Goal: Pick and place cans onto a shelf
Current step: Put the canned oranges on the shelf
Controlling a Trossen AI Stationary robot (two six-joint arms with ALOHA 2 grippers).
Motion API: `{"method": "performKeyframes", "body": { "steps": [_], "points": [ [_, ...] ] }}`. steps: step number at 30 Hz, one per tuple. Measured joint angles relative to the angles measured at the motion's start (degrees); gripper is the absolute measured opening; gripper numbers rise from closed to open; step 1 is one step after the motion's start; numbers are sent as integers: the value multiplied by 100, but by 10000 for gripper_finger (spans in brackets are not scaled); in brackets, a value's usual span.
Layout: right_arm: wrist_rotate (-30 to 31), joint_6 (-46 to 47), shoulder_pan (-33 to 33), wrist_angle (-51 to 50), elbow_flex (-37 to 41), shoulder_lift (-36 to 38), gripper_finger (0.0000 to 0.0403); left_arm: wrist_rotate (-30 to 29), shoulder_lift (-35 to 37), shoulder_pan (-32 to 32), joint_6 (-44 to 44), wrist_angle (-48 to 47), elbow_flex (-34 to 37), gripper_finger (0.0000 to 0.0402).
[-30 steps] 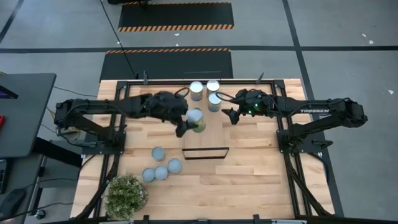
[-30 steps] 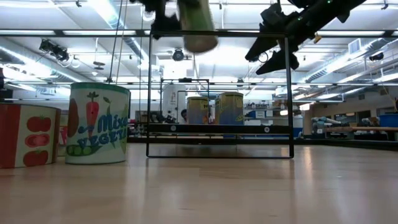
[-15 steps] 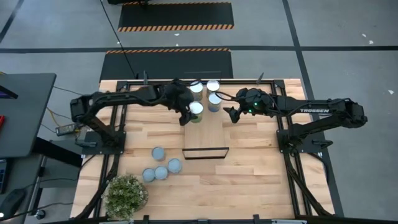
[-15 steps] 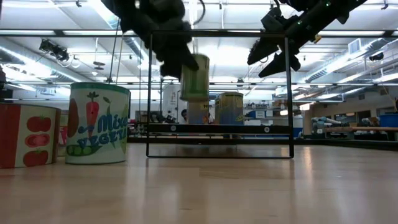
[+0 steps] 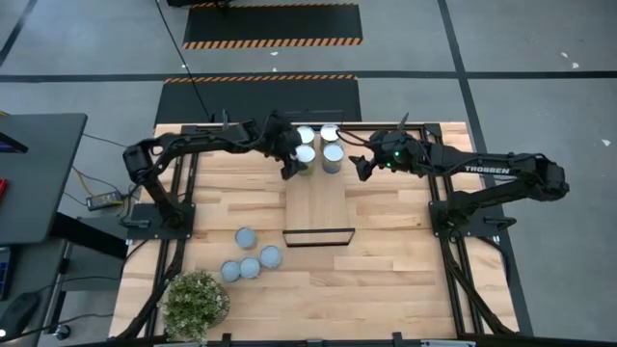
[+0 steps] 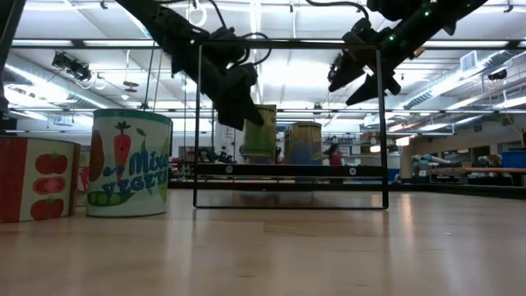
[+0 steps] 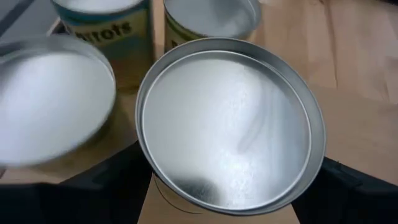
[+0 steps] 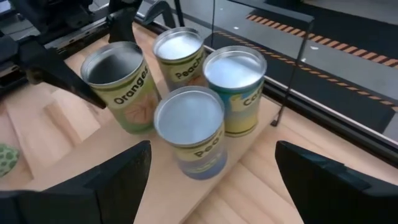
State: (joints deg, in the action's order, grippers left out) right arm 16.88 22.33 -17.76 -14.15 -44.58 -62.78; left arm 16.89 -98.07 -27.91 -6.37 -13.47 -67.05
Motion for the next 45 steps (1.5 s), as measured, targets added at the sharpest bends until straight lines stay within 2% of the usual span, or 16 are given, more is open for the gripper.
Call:
{"method": "performKeyframes", "body": {
  "steps": [7, 17, 25, 34, 41, 45],
  "points": [
    [-20, -31, -85, 34, 0, 0, 350, 276, -263, 15, -168, 164, 0, 316],
    [-45, -107, -87, 135, 0, 0, 350, -101, -329, -8, -669, 231, 2, 318],
    [-46, -107, -88, 258, 0, 0, 350, -146, -320, 117, -628, -128, 2, 354],
    [-49, -109, -88, 257, 0, 0, 350, -218, -320, 151, -427, -300, -22, 358],
    [-50, -109, -88, 256, 0, 0, 350, -230, -296, 151, -284, -1168, -559, 358],
    [-50, -109, -88, 256, 0, 0, 350, -307, -296, 151, -193, -1177, -652, 359]
  ]
}}
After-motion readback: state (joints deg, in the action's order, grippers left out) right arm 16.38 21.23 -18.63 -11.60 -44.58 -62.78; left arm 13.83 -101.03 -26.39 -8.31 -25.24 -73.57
